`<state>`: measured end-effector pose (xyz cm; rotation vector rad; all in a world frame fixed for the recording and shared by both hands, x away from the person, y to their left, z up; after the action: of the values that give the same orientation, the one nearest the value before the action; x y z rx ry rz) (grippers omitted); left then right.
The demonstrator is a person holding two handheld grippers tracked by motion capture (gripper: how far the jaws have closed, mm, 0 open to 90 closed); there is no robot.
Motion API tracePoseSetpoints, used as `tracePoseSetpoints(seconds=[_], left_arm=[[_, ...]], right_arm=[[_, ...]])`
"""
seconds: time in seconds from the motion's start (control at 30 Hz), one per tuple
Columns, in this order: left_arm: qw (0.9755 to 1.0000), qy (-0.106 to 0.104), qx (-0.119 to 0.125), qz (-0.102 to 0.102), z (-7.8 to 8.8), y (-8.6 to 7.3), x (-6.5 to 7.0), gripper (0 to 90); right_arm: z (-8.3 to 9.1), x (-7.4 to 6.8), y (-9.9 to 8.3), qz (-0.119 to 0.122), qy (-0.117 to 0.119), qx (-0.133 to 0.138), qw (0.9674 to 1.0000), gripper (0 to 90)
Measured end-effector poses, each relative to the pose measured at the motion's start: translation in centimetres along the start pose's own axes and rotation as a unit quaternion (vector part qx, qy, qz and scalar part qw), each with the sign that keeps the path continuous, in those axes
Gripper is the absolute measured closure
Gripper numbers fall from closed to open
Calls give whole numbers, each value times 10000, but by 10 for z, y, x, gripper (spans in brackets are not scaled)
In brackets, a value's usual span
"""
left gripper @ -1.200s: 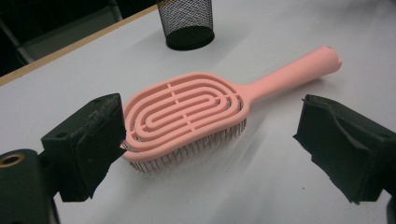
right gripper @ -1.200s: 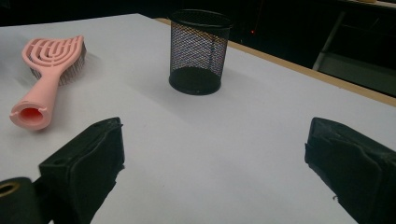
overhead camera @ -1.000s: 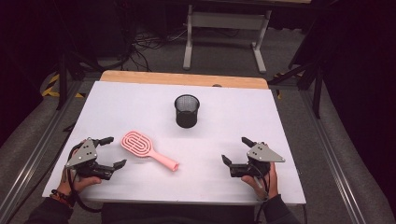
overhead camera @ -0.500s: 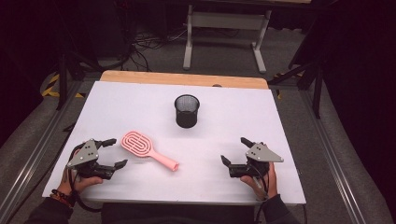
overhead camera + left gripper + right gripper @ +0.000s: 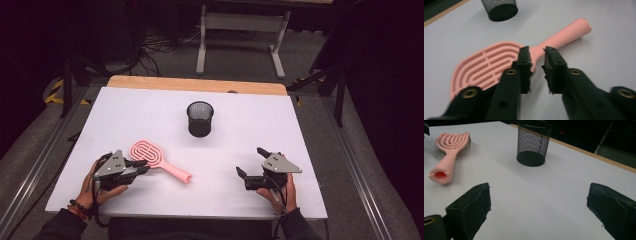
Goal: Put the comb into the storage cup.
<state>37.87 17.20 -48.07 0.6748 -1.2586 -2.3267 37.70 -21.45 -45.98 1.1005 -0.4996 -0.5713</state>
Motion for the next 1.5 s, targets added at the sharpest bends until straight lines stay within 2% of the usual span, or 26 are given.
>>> tracePoseSetpoints(seconds=[0.07, 0.23, 0.3, 0.37, 0.47, 0.53, 0.6, 0.67, 0.77, 0.87, 1.13, 1.23, 1.3, 1.4, 1.43, 1.5], left_arm=[[10000, -41, 19, 0, -9, 7, 3, 894], [9998, -181, -110, -8, -33, 27, 12, 897], [9996, -150, -237, 16, -46, 33, 17, 897], [9993, -127, -344, -90, -57, 41, 24, 897], [9988, -176, -431, -129, -68, 50, 30, 897], [9985, -235, -481, -152, -71, 52, 32, 897], [9969, -387, -629, -267, -80, 56, 39, 898], [9962, -373, -719, -329, -83, 57, 41, 897], [9947, -421, -891, -303, -88, 55, 42, 897], [9940, -483, -943, -284, -92, 54, 43, 898], [9902, -639, -1196, -347, -97, 50, 49, 898], [9875, -749, -1323, -424, -99, 48, 52, 898], [9871, -730, -1347, -462, -99, 48, 51, 898], [9843, -769, -1507, -499, -93, 45, 51, 898], [9843, -769, -1507, -499, -93, 45, 51, 898], [9813, -826, -1632, -606, -88, 42, 49, 897]], right_arm=[[-2, 0, -1, -6, 10, -83, 10000, 59], [-3, 0, -3, 38, 13, -151, 9999, 63], [-3, 0, -4, 18, 9, -159, 9999, 63], [-3, 1, -5, 33, -47, -177, 9998, 69], [-1, 3, -4, 14, -114, -116, 9999, 74], [-1, 3, -4, 8, -119, -113, 9999, 76], [0, 4, -4, 14, -156, -115, 9998, 79], [1, 4, -4, 4, -165, -94, 9998, 81], [1, 5, -4, -3, -175, -104, 9998, 81], [0, 5, -5, 3, -167, -108, 9998, 81], [-1, 5, -6, 12, -143, -156, 9998, 83], [-2, 4, -6, 16, -136, -169, 9998, 84], [-2, 4, -6, 17, -140, -166, 9998, 84], [-1, 5, -7, 5, -141, -175, 9997, 85], [-1, 5, -7, 5, -141, -175, 9997, 85], [-1, 5, -7, 6, -134, -178, 9998, 85]])
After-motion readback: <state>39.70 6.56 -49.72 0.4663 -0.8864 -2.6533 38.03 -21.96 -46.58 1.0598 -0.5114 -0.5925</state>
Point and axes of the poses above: each handheld gripper's, and its own axes: z roughly backward along the jaws, y roughly out of its top, x roughly to its right, the point moved 5 cm from there along -z, roughly forward along the jaws, and after that the axes turned 10 degrees about y, right-handed, at the moved point
